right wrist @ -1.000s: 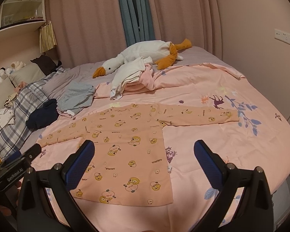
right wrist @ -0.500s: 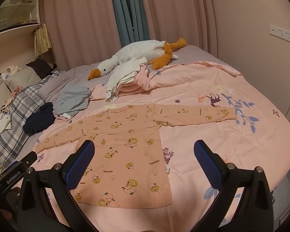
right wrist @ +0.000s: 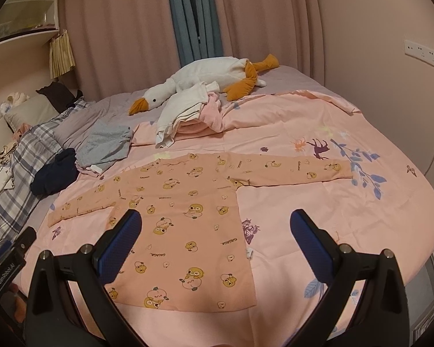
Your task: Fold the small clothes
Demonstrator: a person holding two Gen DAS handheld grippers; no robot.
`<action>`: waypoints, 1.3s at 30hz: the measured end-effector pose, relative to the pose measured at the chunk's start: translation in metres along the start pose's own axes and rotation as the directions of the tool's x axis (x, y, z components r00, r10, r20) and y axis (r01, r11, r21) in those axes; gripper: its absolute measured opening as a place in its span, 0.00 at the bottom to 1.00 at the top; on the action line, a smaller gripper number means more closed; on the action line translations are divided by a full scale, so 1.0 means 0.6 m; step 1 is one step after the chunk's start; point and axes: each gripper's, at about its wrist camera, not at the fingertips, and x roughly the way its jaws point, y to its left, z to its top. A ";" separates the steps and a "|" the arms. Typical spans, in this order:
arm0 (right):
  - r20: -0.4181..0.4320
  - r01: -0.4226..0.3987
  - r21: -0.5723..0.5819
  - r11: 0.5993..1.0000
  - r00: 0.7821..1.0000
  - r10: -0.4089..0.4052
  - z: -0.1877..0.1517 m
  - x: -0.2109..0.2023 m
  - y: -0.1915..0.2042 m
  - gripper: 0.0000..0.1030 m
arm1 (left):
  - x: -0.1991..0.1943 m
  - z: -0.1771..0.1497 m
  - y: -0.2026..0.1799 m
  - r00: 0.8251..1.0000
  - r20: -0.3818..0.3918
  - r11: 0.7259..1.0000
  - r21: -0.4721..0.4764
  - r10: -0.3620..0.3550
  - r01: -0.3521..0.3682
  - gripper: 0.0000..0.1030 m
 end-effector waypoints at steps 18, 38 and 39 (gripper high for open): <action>-0.011 0.007 -0.105 0.994 1.000 -0.008 -0.016 0.006 0.039 1.00 | 0.000 0.001 -0.010 0.999 0.049 1.000 -0.003 0.021 -0.021 0.99; -0.006 0.049 -0.045 0.998 0.999 -0.049 -0.007 0.009 0.021 1.00 | 0.000 -0.002 -0.008 0.999 0.028 1.000 0.008 0.021 -0.021 0.99; -0.009 0.050 -0.045 0.998 0.999 -0.051 -0.006 0.011 0.021 1.00 | 0.000 -0.003 -0.008 0.999 0.027 1.000 0.012 0.027 -0.027 0.99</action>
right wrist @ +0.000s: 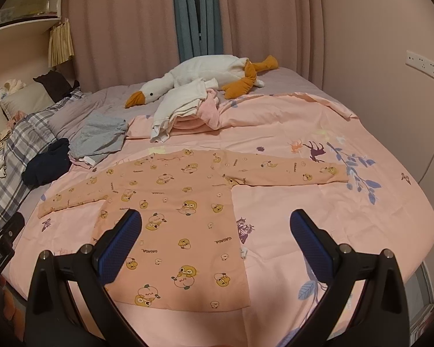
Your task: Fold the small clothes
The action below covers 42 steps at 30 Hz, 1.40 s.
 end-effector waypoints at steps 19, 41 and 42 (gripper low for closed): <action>-0.018 0.028 -0.037 0.999 0.999 -0.029 -0.001 0.019 0.017 1.00 | 0.011 -0.002 -0.005 0.999 -0.012 0.999 0.002 -0.039 0.039 0.99; -0.027 0.010 -0.038 0.999 1.000 -0.011 0.005 0.043 0.010 1.00 | 0.047 -0.003 -0.047 0.997 -0.035 0.996 0.052 -0.076 0.078 0.99; -0.038 -0.024 -0.044 0.999 0.999 0.022 0.009 0.049 0.005 1.00 | 0.059 0.000 -0.045 0.996 -0.038 0.995 0.049 -0.086 0.087 0.99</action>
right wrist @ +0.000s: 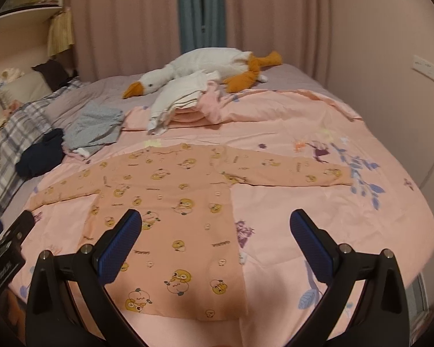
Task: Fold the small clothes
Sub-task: 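Grasp the sleeve cuff with the right tool and fold it across the shirt body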
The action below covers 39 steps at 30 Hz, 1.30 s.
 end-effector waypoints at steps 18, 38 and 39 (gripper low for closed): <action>-0.091 -0.056 0.428 0.902 0.990 0.105 0.065 0.267 -0.323 0.99 | 0.326 -0.036 0.103 0.971 -0.237 0.994 -0.112 -0.018 -0.009 0.99; -0.132 0.125 0.832 0.541 0.991 -0.025 -0.036 0.406 -0.629 0.14 | 0.399 -0.087 0.099 0.917 -0.399 0.999 -0.034 -0.001 -0.014 0.94; -0.146 0.142 0.827 0.544 0.989 -0.037 -0.038 0.409 -0.635 0.08 | 0.400 -0.087 0.099 0.916 -0.400 0.999 -0.033 0.001 -0.015 0.94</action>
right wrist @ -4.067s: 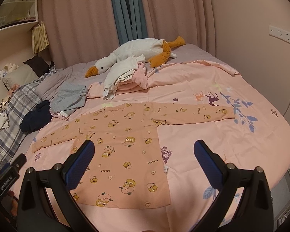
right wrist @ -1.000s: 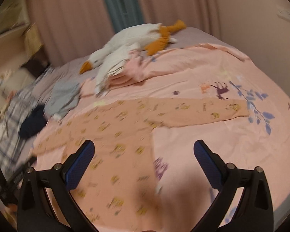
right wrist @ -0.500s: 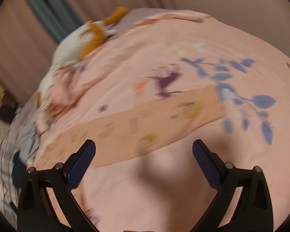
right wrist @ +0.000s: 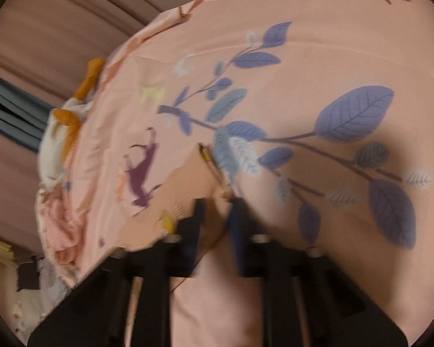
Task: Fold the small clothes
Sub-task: 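Grasp the sleeve cuff with the right tool and fold it across the shirt body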
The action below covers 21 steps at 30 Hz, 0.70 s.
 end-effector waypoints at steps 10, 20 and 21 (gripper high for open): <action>0.000 -0.130 -0.236 0.963 0.991 0.134 -0.022 -0.077 0.178 0.08 | 0.003 0.002 -0.002 1.000 0.010 1.000 0.010 0.010 -0.010 0.94; -0.151 -0.241 -0.476 0.846 0.970 0.191 -0.227 -0.076 0.450 0.08 | 0.001 0.000 0.003 1.000 0.020 1.000 -0.007 -0.022 0.022 0.94; -0.185 -0.257 -0.489 0.834 0.964 0.189 -0.258 -0.066 0.475 0.08 | 0.000 -0.001 0.005 0.999 0.019 1.000 -0.011 -0.028 0.028 0.94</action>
